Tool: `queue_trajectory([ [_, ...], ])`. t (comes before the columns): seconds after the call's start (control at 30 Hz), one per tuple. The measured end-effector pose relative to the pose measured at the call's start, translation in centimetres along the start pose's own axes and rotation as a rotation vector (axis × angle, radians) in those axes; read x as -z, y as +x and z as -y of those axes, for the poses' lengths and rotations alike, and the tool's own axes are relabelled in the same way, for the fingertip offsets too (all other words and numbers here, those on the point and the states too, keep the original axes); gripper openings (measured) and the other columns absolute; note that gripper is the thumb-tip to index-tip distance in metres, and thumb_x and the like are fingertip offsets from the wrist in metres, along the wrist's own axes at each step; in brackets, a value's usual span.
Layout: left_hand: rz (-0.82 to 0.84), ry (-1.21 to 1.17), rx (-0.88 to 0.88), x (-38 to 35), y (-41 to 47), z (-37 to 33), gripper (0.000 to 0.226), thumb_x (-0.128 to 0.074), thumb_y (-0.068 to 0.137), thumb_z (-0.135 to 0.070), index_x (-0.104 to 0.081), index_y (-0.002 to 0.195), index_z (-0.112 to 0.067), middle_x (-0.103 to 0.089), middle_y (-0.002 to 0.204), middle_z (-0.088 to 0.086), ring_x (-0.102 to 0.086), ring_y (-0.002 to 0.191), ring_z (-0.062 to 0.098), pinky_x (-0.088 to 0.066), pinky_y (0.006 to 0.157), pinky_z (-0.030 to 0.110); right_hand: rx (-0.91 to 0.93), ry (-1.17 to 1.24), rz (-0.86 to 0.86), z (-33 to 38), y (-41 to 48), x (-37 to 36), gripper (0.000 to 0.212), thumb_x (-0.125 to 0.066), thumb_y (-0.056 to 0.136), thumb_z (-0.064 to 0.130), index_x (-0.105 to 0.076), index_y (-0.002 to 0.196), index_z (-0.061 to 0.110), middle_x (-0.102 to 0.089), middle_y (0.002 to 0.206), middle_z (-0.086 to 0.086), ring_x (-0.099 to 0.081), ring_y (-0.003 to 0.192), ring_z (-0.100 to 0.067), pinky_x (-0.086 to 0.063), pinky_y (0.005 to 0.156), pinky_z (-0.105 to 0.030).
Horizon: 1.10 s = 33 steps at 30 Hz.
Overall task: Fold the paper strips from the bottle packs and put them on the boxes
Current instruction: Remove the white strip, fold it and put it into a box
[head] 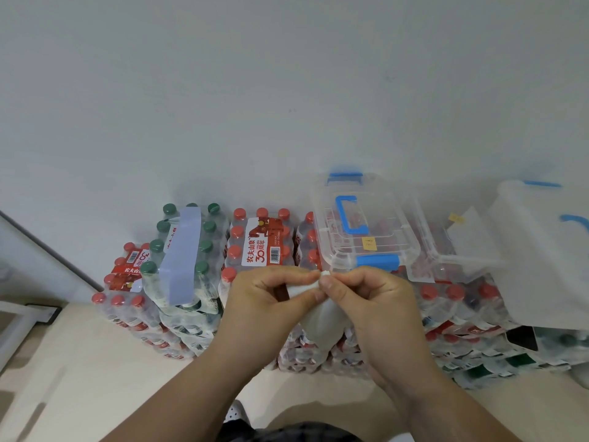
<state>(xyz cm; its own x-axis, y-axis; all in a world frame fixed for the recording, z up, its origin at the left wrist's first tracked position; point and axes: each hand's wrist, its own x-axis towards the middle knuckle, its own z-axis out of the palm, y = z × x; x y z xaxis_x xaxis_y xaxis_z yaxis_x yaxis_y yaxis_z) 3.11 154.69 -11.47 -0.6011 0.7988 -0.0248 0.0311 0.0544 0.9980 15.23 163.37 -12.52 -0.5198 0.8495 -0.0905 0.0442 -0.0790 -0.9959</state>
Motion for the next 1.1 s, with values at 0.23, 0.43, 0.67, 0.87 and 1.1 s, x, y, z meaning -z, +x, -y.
queue_trajectory([
  [0.23, -0.018, -0.139, 0.082, -0.10, 0.24, -0.24, 0.022, -0.069, 0.085, -0.006, -0.076, 0.100, -0.020, -0.078, 0.086, -0.006, -0.071, 0.074, 0.002, -0.053, 0.061, 0.016, -0.019, 0.090, -0.097, -0.17, 0.78, -0.21, 0.003, -0.077, 0.081, 0.015, -0.077, 0.084, 0.014, -0.080, 0.084, -0.001, -0.075, 0.080, -0.017, -0.061, 0.079, -0.036],
  [0.43, -0.023, -0.107, 0.090, 0.17, 0.37, 0.15, 0.025, -0.069, 0.087, -0.004, -0.077, 0.095, -0.026, -0.078, 0.089, 0.000, -0.072, 0.079, 0.012, -0.058, 0.067, 0.022, 0.017, 0.058, -0.088, -0.49, 0.58, -0.07, 0.015, -0.076, 0.071, 0.035, -0.077, 0.079, 0.023, -0.079, 0.086, -0.002, -0.075, 0.085, -0.021, -0.061, 0.080, -0.039],
  [0.67, -0.007, -0.138, 0.099, 0.24, 0.43, 0.57, 0.035, -0.070, 0.083, 0.008, -0.080, 0.088, -0.025, -0.078, 0.092, 0.004, -0.073, 0.087, 0.021, -0.061, 0.073, 0.031, 0.028, 0.083, -0.035, -0.70, 0.86, 0.45, 0.008, -0.078, 0.071, 0.025, -0.074, 0.074, 0.019, -0.078, 0.085, -0.007, -0.075, 0.081, -0.020, -0.060, 0.070, -0.026],
  [0.87, -0.025, -0.200, 0.098, 0.10, 0.38, 0.00, 0.022, -0.071, 0.081, 0.005, -0.079, 0.085, -0.015, -0.078, 0.082, 0.002, -0.073, 0.074, 0.010, -0.058, 0.066, 0.020, 0.030, 0.087, -0.021, -0.88, 0.65, 0.58, 0.018, -0.078, 0.069, 0.030, -0.074, 0.079, 0.016, -0.079, 0.089, -0.006, -0.076, 0.085, -0.023, -0.063, 0.074, -0.034],
  [1.1, -0.006, -0.153, 0.095, 0.42, 0.42, 0.57, 0.028, -0.075, 0.077, 0.005, -0.080, 0.088, -0.020, -0.076, 0.092, 0.013, -0.072, 0.084, 0.025, -0.061, 0.071, 0.028, 0.025, 0.022, -0.024, -0.94, 0.75, 0.69, 0.024, -0.079, 0.070, 0.033, -0.072, 0.081, 0.013, -0.078, 0.085, -0.008, -0.075, 0.085, -0.031, -0.064, 0.078, -0.046],
])
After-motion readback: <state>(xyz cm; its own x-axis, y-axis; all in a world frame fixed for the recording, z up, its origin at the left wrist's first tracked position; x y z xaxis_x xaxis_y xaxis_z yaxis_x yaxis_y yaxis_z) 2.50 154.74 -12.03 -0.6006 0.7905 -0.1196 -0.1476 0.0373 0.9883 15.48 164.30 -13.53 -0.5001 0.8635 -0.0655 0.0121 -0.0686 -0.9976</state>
